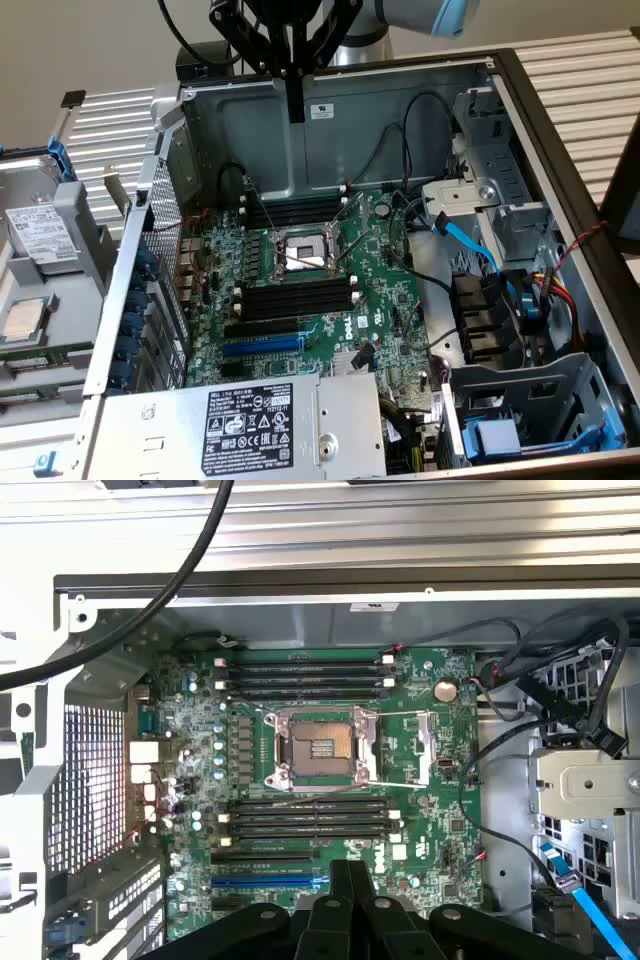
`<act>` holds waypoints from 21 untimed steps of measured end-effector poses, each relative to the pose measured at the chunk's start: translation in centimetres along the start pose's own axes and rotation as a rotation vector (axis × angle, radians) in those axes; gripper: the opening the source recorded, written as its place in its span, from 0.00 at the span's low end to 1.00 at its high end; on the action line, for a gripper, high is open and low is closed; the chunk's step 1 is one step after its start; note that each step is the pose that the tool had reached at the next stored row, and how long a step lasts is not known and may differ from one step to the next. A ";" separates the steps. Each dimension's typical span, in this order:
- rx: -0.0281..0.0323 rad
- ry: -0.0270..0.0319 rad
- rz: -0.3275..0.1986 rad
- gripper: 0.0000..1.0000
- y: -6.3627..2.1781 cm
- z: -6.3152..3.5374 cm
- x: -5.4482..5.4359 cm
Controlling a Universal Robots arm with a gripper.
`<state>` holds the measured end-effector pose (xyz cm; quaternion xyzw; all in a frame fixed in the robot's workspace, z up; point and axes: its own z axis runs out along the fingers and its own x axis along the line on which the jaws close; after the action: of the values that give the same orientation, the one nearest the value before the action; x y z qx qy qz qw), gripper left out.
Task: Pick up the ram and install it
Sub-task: 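Reach for the ram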
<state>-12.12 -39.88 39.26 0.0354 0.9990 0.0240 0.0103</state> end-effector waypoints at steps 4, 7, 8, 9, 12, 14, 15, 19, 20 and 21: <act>0.0000 0.0000 0.000 0.11 0.00 0.00 0.0; 0.0000 -0.0001 0.000 0.11 0.00 0.00 0.0; 0.0000 -0.0001 0.000 0.11 0.00 0.00 0.0; 0.0000 0.0000 0.000 0.11 0.00 0.00 0.0; 0.0000 0.0000 0.000 0.11 0.00 0.00 0.0; 0.0001 0.0000 0.000 0.11 0.00 0.00 0.1; 0.0002 0.0001 0.000 0.11 -0.02 -0.01 0.2; 0.0000 -0.0001 0.000 0.11 -0.16 0.00 1.9; 0.0000 0.0000 0.000 0.11 -0.20 0.00 2.3; 0.0000 0.0000 0.000 0.11 -0.23 0.01 2.7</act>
<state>-14.82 -39.92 39.19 0.0354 0.9990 0.0240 0.0104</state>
